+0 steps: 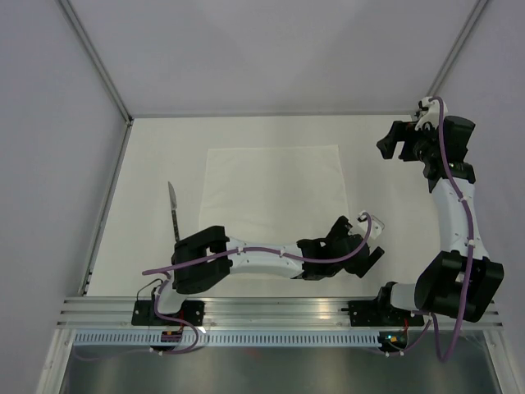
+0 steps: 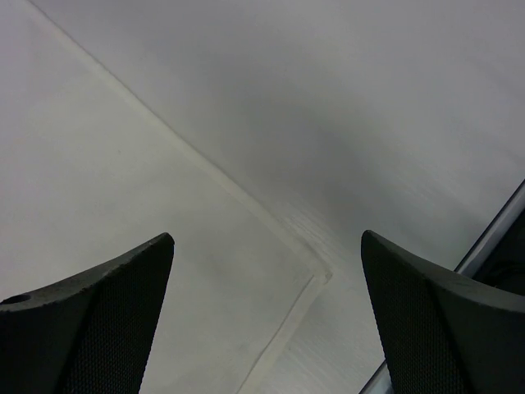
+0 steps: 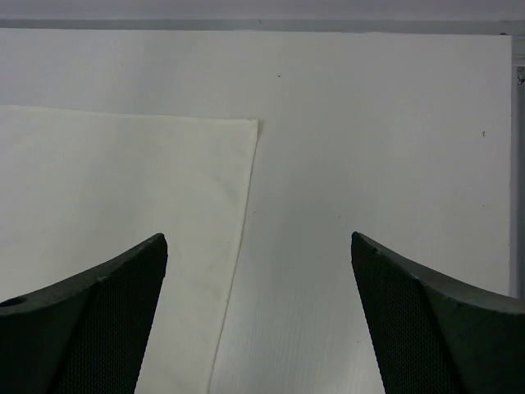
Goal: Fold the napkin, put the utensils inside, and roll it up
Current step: Fold the napkin at the center of the board.
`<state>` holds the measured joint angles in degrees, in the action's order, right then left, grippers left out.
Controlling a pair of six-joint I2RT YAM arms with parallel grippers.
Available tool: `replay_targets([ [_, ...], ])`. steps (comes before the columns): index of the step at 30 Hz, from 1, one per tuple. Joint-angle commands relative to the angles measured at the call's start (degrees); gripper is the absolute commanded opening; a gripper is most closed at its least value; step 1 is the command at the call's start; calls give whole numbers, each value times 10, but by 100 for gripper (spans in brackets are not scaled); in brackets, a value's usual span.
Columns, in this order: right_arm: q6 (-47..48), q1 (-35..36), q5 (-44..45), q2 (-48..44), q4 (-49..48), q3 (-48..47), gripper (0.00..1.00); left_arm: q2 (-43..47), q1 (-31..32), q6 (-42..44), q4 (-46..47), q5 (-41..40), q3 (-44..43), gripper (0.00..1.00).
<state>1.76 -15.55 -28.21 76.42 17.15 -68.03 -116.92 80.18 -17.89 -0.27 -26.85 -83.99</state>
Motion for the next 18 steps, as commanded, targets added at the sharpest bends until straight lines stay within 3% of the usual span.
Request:
replay_targets([
  [1,8,-1,-4,-15,-20,4,98,13,7,-20,21,6,-5,99],
  [12,6,-1,4,-17,-24,7,98,0,14,-17,18,14,-12,98],
  [18,8,-1,12,-7,-12,-3,98,-63,28,-31,-24,35,-80,89],
])
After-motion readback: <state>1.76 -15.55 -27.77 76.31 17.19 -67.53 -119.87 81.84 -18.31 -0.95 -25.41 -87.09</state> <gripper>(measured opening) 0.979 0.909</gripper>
